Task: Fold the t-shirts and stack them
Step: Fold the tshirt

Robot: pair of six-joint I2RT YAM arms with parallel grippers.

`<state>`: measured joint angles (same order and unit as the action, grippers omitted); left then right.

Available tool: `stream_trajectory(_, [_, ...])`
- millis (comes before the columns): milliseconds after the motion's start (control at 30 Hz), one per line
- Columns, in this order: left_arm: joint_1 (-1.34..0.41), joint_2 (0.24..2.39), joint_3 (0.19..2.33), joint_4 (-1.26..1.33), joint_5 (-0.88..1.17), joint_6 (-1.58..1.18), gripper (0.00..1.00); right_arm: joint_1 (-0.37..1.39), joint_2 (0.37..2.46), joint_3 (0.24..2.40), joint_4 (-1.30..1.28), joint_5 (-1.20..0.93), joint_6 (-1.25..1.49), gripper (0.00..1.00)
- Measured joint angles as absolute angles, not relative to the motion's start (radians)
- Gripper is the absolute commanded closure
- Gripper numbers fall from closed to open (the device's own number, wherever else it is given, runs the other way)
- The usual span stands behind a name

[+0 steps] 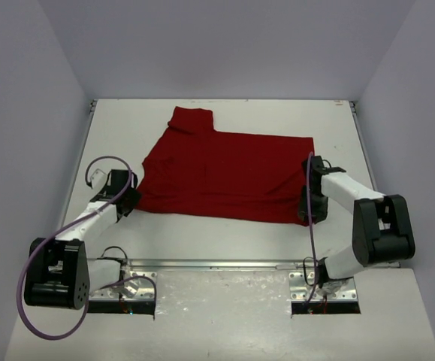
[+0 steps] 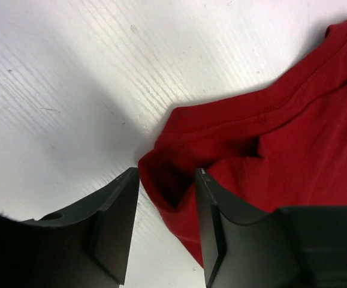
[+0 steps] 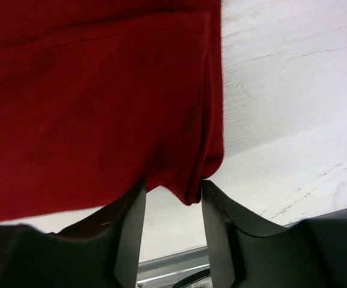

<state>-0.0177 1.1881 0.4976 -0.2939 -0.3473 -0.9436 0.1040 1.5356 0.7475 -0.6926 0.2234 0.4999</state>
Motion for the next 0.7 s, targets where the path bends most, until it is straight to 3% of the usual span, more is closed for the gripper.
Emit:
stream_trajectory(133, [-0.018,1.107,0.502,-0.330,-0.366,-0.921,0.61,0.104,1.431,0.762,-0.716,0.192,0.494,0.43])
stream_trajectory(167, [-0.019,1.077,0.507,-0.337,-0.370,-0.913,0.61,0.104,1.401,0.776,-0.728,0.194,0.496,0.28])
stream_trajectory(200, [-0.022,1.046,0.513,-0.339,-0.373,-0.904,0.61,0.105,1.375,0.796,-0.740,0.196,0.502,0.01])
stream_trajectory(333, [-0.055,0.974,0.543,-0.327,-0.377,-0.870,0.67,0.126,1.293,0.886,-0.760,0.232,0.497,0.01])
stream_trajectory(367, [-0.062,0.975,0.551,-0.320,-0.371,-0.861,0.75,0.135,1.284,0.896,-0.757,0.234,0.497,0.01])
stream_trajectory(433, [-0.071,1.016,0.577,-0.308,-0.347,-0.841,0.82,0.152,1.272,0.897,-0.741,0.228,0.496,0.10])
stream_trajectory(467, [-0.074,1.045,0.593,-0.302,-0.329,-0.831,0.89,0.159,1.271,0.891,-0.730,0.212,0.494,0.21])
stream_trajectory(500, [-0.076,1.090,0.615,-0.295,-0.302,-0.819,0.89,0.163,1.269,0.882,-0.714,0.192,0.495,0.28])
stream_trajectory(533, [-0.083,1.134,0.636,-0.291,-0.281,-0.811,0.89,0.167,1.264,0.864,-0.686,0.165,0.494,0.41])
stream_trajectory(567, [-0.091,1.174,0.653,-0.280,-0.263,-0.809,0.93,0.167,1.254,0.842,-0.657,0.135,0.489,0.62])
stream_trajectory(633, [-0.109,1.242,0.672,-0.256,-0.226,-0.809,0.98,0.167,1.240,0.799,-0.606,0.086,0.482,0.86])
stream_trajectory(667, [-0.115,1.268,0.673,-0.243,-0.208,-0.810,1.00,0.167,1.243,0.788,-0.596,0.068,0.483,0.97])
stream_trajectory(700, [-0.120,1.290,0.672,-0.236,-0.194,-0.813,0.99,0.167,1.256,0.786,-0.592,0.061,0.484,0.98])
